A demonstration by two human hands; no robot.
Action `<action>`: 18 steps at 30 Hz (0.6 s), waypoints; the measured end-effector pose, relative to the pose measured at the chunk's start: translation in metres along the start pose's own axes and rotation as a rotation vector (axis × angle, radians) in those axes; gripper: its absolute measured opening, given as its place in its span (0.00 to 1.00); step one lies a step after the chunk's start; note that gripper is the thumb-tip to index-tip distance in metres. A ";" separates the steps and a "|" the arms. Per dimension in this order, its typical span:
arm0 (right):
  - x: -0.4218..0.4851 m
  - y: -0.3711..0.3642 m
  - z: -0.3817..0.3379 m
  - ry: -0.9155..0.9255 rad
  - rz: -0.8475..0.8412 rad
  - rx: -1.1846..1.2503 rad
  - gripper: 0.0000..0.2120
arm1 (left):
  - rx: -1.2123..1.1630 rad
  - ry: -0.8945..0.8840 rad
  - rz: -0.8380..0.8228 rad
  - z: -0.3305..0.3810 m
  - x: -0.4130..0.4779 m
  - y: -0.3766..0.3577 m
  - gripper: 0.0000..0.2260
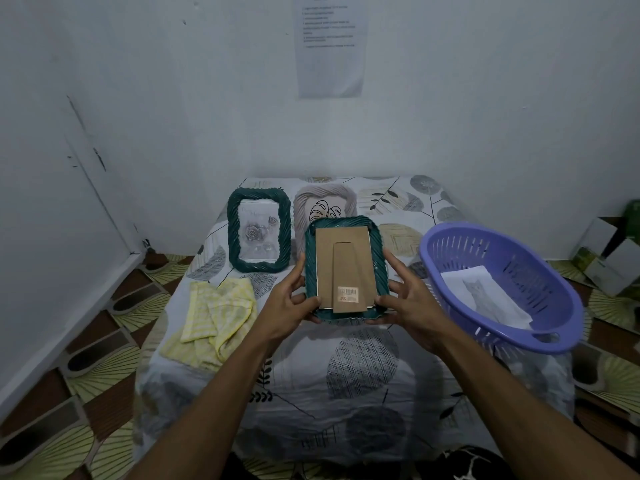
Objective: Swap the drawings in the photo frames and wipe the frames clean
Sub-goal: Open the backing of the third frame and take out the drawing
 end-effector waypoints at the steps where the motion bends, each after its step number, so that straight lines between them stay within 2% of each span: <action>1: 0.000 0.000 0.000 -0.001 -0.001 -0.010 0.42 | -0.004 0.001 0.002 0.000 0.000 0.000 0.38; 7: 0.004 0.001 0.002 0.006 0.035 -0.073 0.44 | -0.029 -0.012 0.004 0.001 -0.002 0.000 0.38; 18: -0.005 0.001 -0.003 0.001 0.057 -0.073 0.40 | -0.096 0.005 -0.006 -0.002 -0.003 -0.003 0.37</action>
Point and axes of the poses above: each hand's wrist, its own x-axis towards the middle knuckle, its own y-axis out of the back of the hand, z = x × y, the point moved 5 cm from there along x, towards the middle knuckle, and after that the axes turned 2 degrees about -y, right-handed, at the moved point
